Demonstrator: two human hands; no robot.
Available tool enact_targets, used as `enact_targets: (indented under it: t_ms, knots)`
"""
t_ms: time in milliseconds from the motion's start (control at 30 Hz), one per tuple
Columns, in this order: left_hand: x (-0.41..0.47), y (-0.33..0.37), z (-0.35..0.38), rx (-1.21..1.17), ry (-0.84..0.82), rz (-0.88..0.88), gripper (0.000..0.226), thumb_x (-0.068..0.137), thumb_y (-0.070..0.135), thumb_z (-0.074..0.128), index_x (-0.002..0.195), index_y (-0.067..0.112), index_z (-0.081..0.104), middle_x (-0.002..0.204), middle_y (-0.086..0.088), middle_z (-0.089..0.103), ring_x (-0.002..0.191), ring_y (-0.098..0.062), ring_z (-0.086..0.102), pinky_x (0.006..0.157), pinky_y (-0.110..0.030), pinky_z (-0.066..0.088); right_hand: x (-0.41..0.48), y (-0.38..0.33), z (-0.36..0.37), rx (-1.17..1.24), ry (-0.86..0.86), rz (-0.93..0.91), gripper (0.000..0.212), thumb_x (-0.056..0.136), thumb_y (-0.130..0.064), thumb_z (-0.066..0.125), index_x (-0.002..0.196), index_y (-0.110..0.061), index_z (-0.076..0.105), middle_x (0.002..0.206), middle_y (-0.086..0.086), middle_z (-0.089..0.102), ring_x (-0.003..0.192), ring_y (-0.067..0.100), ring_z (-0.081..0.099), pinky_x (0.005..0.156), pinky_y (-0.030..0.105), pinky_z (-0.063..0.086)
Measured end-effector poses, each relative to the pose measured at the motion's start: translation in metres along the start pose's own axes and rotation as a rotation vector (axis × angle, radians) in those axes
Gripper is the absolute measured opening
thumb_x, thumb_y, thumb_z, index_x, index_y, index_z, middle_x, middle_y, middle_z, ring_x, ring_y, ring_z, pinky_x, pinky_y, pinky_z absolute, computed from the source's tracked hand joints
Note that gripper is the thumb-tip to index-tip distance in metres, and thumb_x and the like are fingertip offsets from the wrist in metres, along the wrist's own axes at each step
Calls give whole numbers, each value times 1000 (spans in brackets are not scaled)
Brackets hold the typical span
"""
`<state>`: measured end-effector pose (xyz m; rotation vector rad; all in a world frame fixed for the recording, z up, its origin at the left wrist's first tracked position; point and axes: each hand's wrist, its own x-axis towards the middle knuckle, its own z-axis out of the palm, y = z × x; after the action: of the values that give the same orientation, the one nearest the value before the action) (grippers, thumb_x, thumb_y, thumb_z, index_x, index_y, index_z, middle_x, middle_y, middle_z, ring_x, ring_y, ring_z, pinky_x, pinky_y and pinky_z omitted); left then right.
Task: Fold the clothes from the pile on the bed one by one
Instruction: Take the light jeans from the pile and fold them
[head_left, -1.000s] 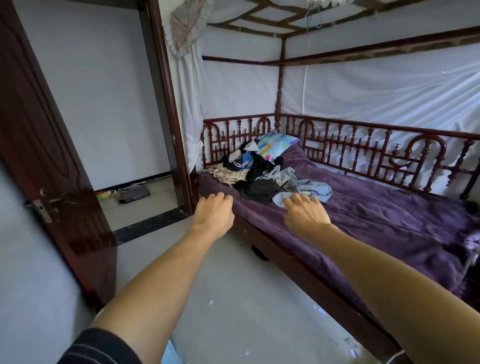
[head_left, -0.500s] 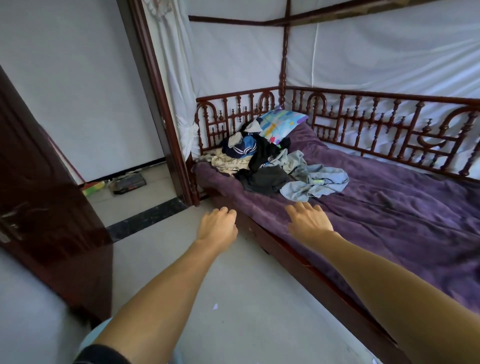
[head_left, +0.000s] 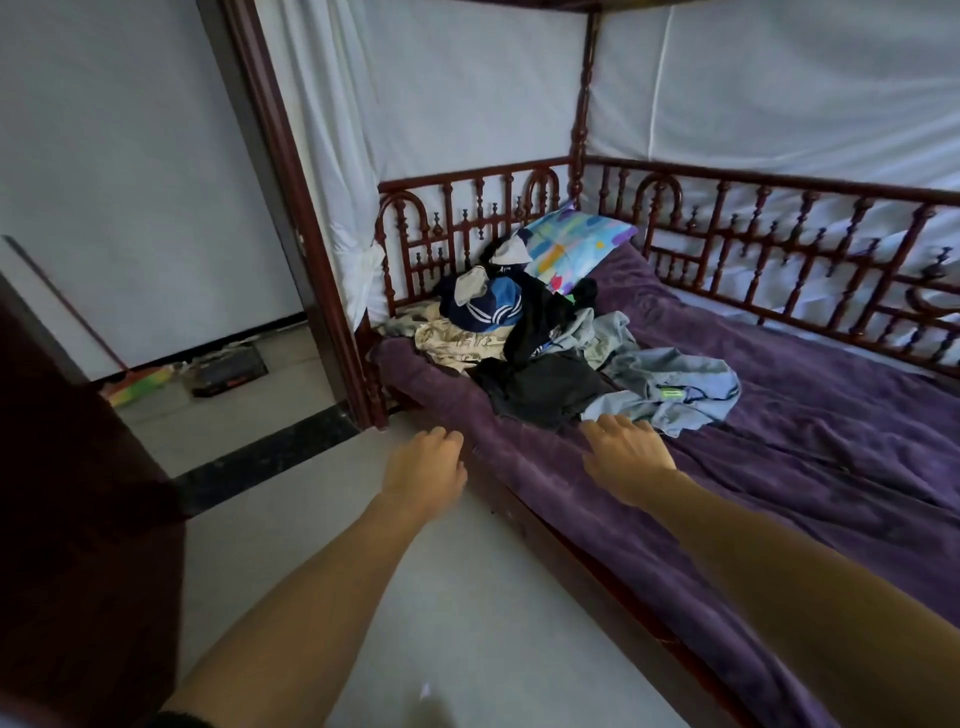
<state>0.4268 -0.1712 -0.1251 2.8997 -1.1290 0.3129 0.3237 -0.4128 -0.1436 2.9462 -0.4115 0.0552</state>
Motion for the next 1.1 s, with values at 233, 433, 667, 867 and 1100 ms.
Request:
enact_targets:
  t_ms: [233,433,667,867,1100]
  knots:
    - [147,-41,46,-78,-40,128,21,91,30,48,106,17,56,106,-3,59,102,-25,58,75,-36,44,107,27,40,21,-111,160,43,96,-34,40,136,-19,40,135,7,49,124,26,47,99,42,39]
    - [260,-31,79,-157,-80,273,22,92,30,49,107,17,57,104,-2,60,98,-24,59,76,-36,44,165,85,64,79,-178,345,43,95,-39,47,134,-22,41,133,4,51,124,25,47,99,41,38]
    - [377,13,151,-176,-177,439,20,94,30,47,107,17,55,104,0,59,95,-20,58,73,-34,45,237,150,132,122,-239,461,35,93,-36,46,125,-21,45,126,3,53,119,24,50,95,39,41]
    - [480,40,210,-167,-275,539,21,94,32,45,107,19,55,105,1,58,97,-18,57,75,-31,43,324,208,194,155,-317,529,41,93,-37,47,131,-20,44,129,5,53,119,24,51,95,38,40]
    - [579,61,284,-225,-394,567,21,92,30,48,106,18,58,103,1,59,95,-19,58,75,-31,43,395,242,255,226,-416,540,43,94,-34,43,134,-18,40,133,6,51,122,26,48,95,39,40]
